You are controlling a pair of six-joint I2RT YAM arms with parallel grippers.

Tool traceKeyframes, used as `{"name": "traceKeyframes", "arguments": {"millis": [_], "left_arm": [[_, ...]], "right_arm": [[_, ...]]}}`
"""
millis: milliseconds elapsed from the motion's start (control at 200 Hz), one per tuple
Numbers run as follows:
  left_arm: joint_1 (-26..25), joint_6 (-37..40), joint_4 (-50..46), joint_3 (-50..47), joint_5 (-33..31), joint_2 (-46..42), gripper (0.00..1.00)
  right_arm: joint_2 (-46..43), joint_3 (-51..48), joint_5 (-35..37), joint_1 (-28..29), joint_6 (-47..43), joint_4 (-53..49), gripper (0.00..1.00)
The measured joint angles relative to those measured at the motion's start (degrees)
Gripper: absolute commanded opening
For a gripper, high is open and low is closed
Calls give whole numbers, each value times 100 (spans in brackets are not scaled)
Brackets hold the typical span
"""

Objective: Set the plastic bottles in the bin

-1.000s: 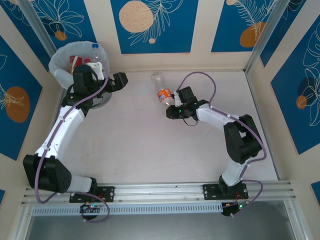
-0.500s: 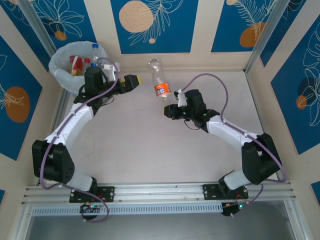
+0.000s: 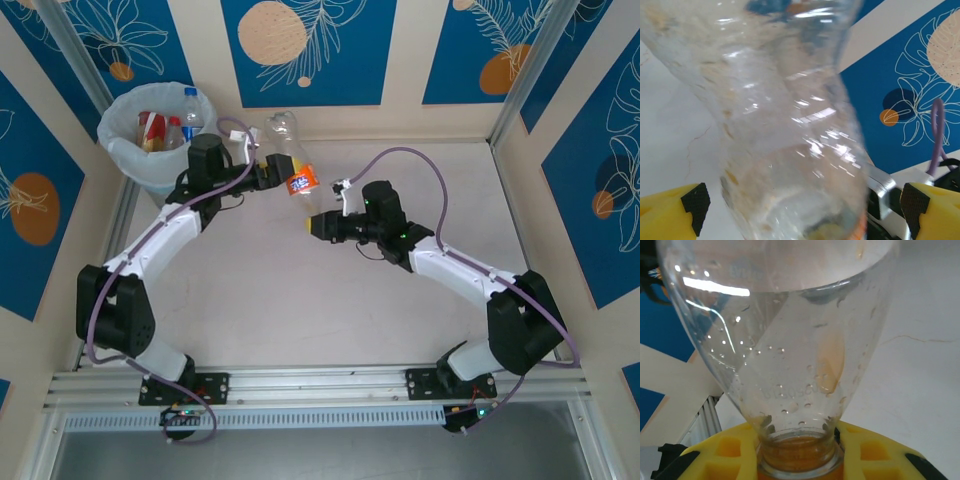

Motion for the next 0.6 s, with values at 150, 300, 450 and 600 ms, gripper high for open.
{"name": "traceKeyframes", "arguments": {"millis": [150, 300, 450, 600], "left_arm": [[0, -122, 83, 33, 7, 136, 99], [0, -260, 332, 39, 57, 201, 99], [-2, -391, 752, 39, 175, 240, 98], [-7, -450, 1080, 39, 271, 243, 92]], "right_arm": [[4, 7, -92, 76, 7, 94, 0], [15, 7, -94, 90, 28, 125, 0], [59, 11, -170, 118, 118, 299, 0], [205, 48, -227, 151, 205, 413, 0]]}}
